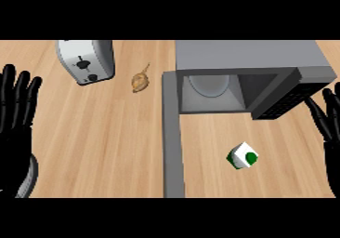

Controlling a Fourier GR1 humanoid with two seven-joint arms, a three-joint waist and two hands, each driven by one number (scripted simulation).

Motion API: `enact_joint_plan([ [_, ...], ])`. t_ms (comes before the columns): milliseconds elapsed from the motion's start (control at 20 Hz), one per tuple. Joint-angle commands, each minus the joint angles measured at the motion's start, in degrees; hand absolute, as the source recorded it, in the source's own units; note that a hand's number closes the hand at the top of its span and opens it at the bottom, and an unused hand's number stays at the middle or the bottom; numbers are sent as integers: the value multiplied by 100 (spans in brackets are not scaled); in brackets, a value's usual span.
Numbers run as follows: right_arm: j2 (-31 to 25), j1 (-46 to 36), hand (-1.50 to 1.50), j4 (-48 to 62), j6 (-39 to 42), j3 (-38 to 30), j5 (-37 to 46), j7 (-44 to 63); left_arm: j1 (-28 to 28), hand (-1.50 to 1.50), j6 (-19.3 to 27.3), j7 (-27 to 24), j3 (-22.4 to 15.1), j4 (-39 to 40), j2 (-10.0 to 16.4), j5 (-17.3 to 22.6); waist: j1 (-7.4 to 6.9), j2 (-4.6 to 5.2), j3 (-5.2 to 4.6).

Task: Pick up the milk, place it into the microwave and close the microwave

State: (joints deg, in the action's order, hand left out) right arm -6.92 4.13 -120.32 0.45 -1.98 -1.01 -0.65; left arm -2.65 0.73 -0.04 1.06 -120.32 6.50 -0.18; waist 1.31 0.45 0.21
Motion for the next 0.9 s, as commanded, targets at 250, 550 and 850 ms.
enact_joint_plan([
  [250, 82, 492, -150, -78, 931, 1353, 135, -701, -318, -150, -388, 164, 668, 658, 401, 642, -122, -45, -20],
  [550, 391, 883, -150, -133, 1391, 2188, -806, -265, 358, -150, -664, 433, 809, 678, 260, 1362, -150, -51, -21],
  [850, 131, 1990, -150, -552, 1498, 2374, -615, -847, 1273, -150, -945, -463, 723, 606, -122, 1138, -118, -53, -22],
])
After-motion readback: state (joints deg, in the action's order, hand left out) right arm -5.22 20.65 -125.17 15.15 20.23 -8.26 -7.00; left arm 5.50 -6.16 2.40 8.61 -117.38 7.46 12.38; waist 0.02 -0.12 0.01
